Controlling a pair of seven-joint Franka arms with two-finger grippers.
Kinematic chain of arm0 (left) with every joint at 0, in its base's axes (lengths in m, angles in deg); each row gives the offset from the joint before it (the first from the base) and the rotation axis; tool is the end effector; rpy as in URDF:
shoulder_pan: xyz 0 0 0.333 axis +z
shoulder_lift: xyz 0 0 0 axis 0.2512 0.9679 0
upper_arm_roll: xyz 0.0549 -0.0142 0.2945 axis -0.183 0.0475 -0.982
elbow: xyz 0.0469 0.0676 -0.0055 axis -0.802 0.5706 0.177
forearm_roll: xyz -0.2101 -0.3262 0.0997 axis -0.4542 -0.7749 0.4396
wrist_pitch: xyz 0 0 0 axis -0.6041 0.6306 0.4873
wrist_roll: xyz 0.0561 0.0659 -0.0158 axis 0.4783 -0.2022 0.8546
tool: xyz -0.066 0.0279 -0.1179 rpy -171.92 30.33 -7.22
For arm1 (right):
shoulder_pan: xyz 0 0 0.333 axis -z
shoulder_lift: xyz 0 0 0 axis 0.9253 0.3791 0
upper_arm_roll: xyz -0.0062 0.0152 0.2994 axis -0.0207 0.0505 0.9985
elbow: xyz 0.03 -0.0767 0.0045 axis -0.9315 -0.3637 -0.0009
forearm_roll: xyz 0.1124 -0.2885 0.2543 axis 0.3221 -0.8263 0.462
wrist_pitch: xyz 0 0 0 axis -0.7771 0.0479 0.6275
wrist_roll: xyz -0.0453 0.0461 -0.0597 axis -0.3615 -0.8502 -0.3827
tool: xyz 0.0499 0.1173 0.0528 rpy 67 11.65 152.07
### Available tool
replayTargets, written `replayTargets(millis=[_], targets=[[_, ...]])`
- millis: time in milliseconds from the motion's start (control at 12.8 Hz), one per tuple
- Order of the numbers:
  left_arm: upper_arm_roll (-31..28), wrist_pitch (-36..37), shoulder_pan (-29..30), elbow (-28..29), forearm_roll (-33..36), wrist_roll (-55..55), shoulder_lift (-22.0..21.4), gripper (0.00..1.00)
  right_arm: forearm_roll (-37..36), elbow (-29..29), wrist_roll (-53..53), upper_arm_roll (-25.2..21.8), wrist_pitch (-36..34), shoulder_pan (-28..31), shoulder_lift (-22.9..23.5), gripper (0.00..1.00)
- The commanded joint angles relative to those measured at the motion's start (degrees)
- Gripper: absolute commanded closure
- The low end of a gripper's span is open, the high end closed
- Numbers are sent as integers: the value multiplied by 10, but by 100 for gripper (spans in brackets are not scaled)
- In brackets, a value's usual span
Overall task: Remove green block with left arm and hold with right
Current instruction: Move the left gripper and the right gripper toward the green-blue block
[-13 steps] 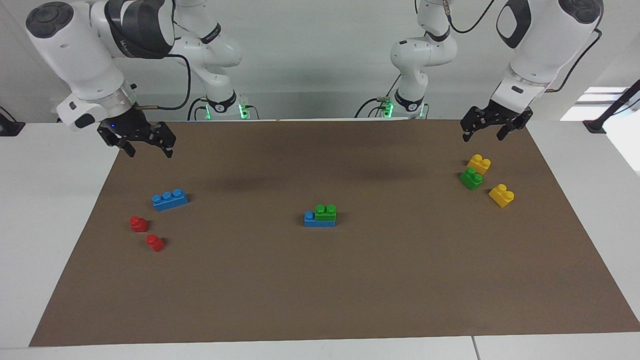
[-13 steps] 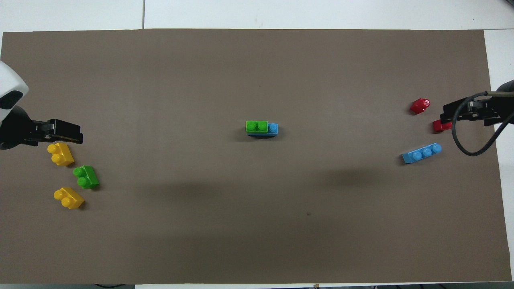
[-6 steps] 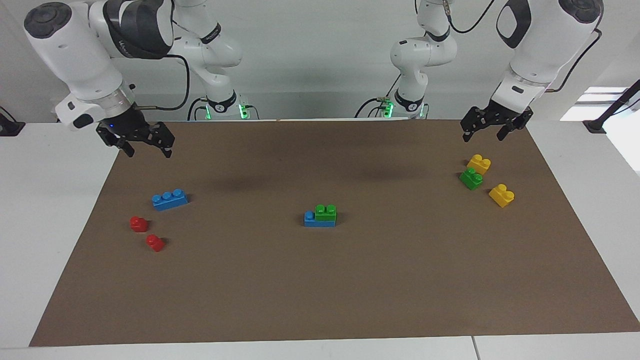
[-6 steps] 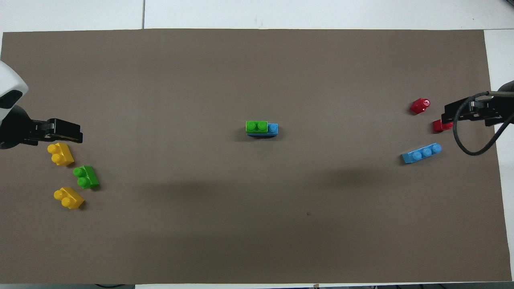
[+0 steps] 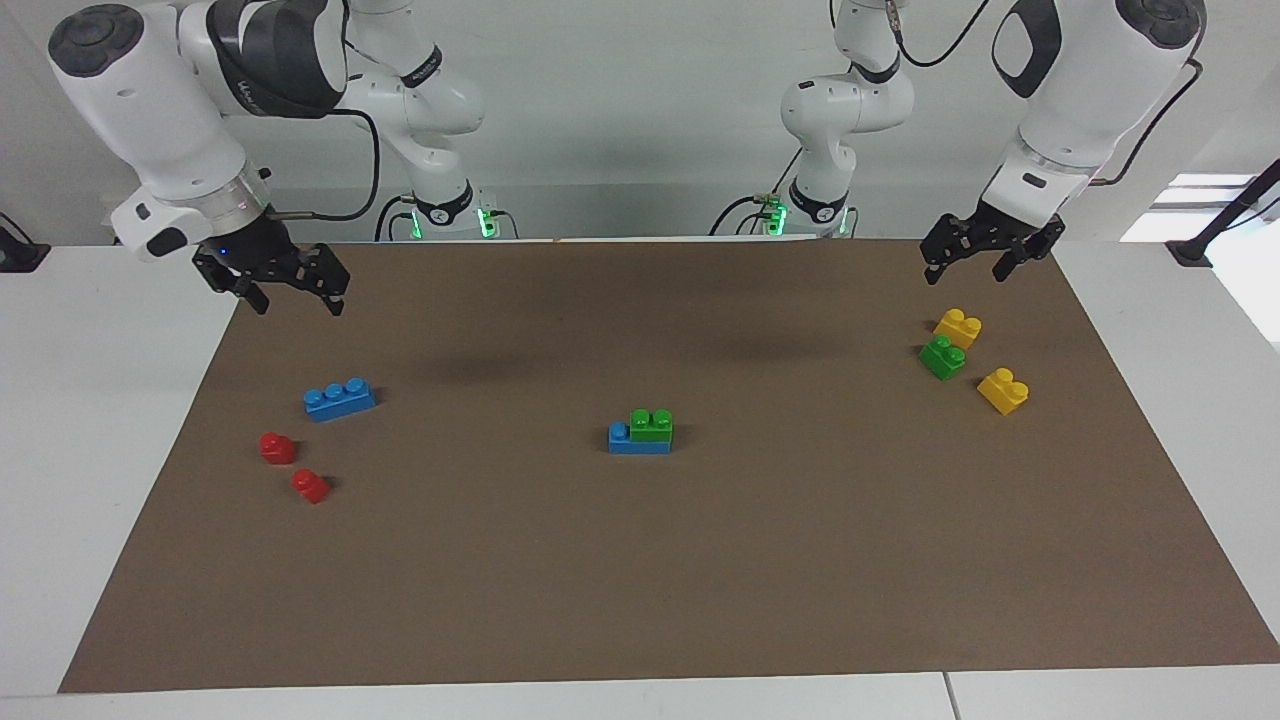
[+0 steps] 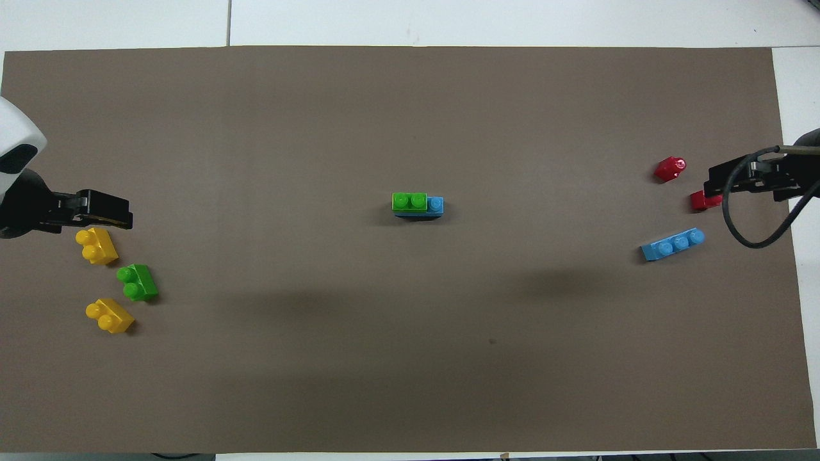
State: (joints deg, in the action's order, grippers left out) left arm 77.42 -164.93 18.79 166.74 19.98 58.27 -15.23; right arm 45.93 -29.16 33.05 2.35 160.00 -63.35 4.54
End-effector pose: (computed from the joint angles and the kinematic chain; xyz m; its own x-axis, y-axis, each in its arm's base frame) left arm 0.5397 -0.0406 0.5447 0.9991 -0.0279 -0.0323 -0.0274 -0.9995 0.0147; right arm 0.5709 -0.0277 0.5296 0.9962 -0.0798 -0.0356 -0.0803 -0.9967 -0.0142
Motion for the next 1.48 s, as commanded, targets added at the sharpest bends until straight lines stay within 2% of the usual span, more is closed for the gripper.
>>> replayTargets(millis=[0,156,390,545,779,935,1091,1247,1403], targets=[[2,9,2,7,5,6,-14,0,1,-3,17,7,-1,13,-3,0],[2,10,1,7,5,6,-14,0,1,-4,5,7,13,12,-2,0],[2,15,0,8,5,32,-15,0,1,-8,-76,7,31,10,-3,0],[6,15,-1,10,3,106,-16,0,0,-16,-125,7,72,9,-3,0],[7,11,-14,23,-24,241,-23,0,1,-36,-207,7,78,6,-5,0],[7,7,-18,33,-52,337,-27,0,3,-41,-318,9,73,6,-6,0],[7,3,-33,40,-66,439,-31,0,40,-53,-454,12,69,2,-13,0],[7,-2,-62,42,-69,532,-31,0,84,-59,-590,13,75,-10,-6,0],[7,-15,-104,51,-70,623,-35,0,116,-62,-681,13,94,-25,7,0]])
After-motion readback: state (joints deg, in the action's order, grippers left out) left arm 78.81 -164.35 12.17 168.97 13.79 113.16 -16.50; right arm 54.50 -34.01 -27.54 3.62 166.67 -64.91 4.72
